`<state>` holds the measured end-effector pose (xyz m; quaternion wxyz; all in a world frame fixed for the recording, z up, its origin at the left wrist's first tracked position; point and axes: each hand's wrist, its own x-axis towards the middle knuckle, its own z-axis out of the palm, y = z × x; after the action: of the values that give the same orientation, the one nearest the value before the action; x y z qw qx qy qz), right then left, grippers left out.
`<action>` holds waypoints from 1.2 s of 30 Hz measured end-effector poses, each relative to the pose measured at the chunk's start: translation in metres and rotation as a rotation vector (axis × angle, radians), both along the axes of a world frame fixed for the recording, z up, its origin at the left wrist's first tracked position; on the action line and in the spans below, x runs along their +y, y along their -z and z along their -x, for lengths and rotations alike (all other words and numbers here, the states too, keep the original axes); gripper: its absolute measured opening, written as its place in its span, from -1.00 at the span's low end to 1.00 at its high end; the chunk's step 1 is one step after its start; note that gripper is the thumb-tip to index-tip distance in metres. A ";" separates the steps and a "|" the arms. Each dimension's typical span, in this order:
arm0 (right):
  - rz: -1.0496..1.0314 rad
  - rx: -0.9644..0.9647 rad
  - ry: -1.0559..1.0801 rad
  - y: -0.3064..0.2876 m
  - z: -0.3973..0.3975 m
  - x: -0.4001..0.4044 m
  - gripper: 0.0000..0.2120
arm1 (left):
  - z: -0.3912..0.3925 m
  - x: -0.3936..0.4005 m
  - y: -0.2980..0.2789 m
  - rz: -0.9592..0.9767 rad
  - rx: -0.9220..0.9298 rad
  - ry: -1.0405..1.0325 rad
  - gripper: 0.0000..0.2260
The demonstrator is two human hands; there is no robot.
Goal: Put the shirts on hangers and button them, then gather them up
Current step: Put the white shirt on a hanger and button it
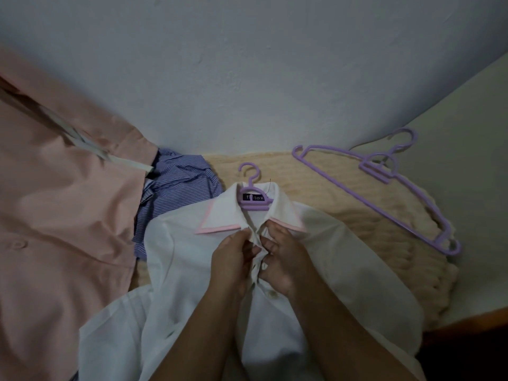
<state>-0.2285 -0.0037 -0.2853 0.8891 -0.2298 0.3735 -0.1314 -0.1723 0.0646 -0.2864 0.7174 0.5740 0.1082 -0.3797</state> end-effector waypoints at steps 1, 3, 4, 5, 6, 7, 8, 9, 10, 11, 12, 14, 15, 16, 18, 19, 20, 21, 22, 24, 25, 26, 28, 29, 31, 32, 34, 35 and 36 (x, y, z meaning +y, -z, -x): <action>0.029 0.008 -0.002 0.002 -0.001 -0.001 -0.75 | 0.000 0.000 0.000 0.005 -0.006 0.011 -0.85; 0.093 0.009 0.007 0.003 -0.002 -0.002 -0.82 | -0.001 0.001 -0.001 0.023 -0.018 0.032 -0.85; 0.124 0.027 0.012 0.001 -0.003 -0.001 -0.83 | -0.001 0.001 -0.001 0.029 -0.016 0.037 -0.85; 0.142 0.052 0.017 0.003 -0.003 0.000 -0.83 | -0.001 0.001 -0.001 0.036 -0.017 0.041 -0.85; 0.130 0.064 0.029 0.002 -0.004 0.000 -0.82 | 0.000 0.002 0.000 0.039 -0.024 0.044 -0.85; 0.121 0.068 0.039 0.001 -0.005 0.001 -0.82 | 0.000 0.003 0.000 0.032 -0.049 0.048 -0.85; 0.140 0.070 0.058 0.000 -0.006 0.001 -0.82 | 0.000 0.004 0.001 0.028 -0.087 0.066 -0.84; 0.223 0.096 0.085 -0.002 -0.008 0.000 -0.82 | 0.001 0.005 0.001 0.023 -0.139 0.089 -0.82; 0.382 0.177 0.110 -0.005 -0.008 0.000 -0.82 | 0.002 0.007 0.001 0.012 -0.194 0.102 -0.82; 0.580 0.302 0.133 -0.008 -0.007 0.000 -0.83 | 0.004 0.008 0.000 0.010 -0.240 0.108 -0.85; 0.784 0.417 0.162 -0.012 -0.005 0.002 -0.88 | 0.006 0.009 -0.001 0.012 -0.281 0.117 -0.88; 1.035 0.525 0.175 -0.015 -0.003 0.005 -0.92 | 0.010 0.010 -0.003 -0.003 -0.363 0.147 -0.89; 1.106 0.545 0.166 -0.015 -0.001 0.007 -0.92 | 0.011 0.011 -0.004 -0.012 -0.397 0.163 -0.89; 1.157 0.556 0.156 -0.015 0.000 0.009 -0.92 | 0.012 0.011 -0.005 -0.021 -0.422 0.171 -0.89; 1.224 0.558 0.127 -0.012 0.003 0.011 -0.89 | 0.014 0.012 -0.005 -0.036 -0.450 0.176 -0.88; 1.255 0.551 0.112 -0.011 0.004 0.011 -0.87 | 0.014 0.012 -0.005 -0.038 -0.464 0.178 -0.87; 1.283 0.547 0.097 -0.010 0.005 0.010 -0.84 | 0.013 0.012 -0.004 -0.053 -0.500 0.188 -0.86; 1.303 0.534 0.091 -0.010 0.006 0.009 -0.83 | 0.012 0.012 -0.003 -0.089 -0.565 0.215 -0.84; 1.304 0.519 0.083 -0.009 0.007 0.008 -0.82 | 0.012 0.012 -0.002 -0.138 -0.630 0.250 -0.81; 1.292 0.503 0.066 -0.008 0.007 0.004 -0.81 | 0.010 0.011 -0.001 -0.197 -0.678 0.276 -0.78; 1.292 0.497 0.059 -0.008 0.007 0.003 -0.81 | 0.009 0.011 -0.001 -0.205 -0.683 0.273 -0.78; 1.292 0.485 0.055 -0.008 0.007 0.001 -0.81 | 0.009 0.010 -0.002 -0.181 -0.650 0.258 -0.81; 1.288 0.460 0.043 -0.006 0.007 -0.003 -0.81 | 0.010 0.008 -0.003 -0.124 -0.549 0.236 -0.86; 1.288 0.456 0.032 -0.004 0.007 -0.004 -0.82 | 0.010 0.008 -0.002 -0.111 -0.537 0.233 -0.87; 1.297 0.441 0.006 -0.003 0.007 -0.006 -0.83 | 0.006 0.008 0.003 -0.141 -0.601 0.277 -0.85; 1.304 0.431 -0.004 -0.002 0.006 -0.007 -0.83 | 0.004 0.009 0.005 -0.173 -0.650 0.306 -0.81; 1.312 0.412 -0.013 -0.002 0.007 -0.007 -0.83 | 0.002 0.010 0.003 -0.176 -0.624 0.298 -0.80; 1.316 0.403 -0.016 -0.002 0.007 -0.007 -0.83 | 0.002 0.010 0.001 -0.158 -0.591 0.284 -0.81; 1.325 0.396 -0.020 -0.002 0.008 -0.007 -0.82 | 0.001 0.009 -0.002 -0.131 -0.576 0.276 -0.82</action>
<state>-0.2364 -0.0109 -0.2836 0.4773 -0.7477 0.3675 -0.2793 -0.1735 0.0736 -0.2848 0.6219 0.7119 -0.1539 -0.2877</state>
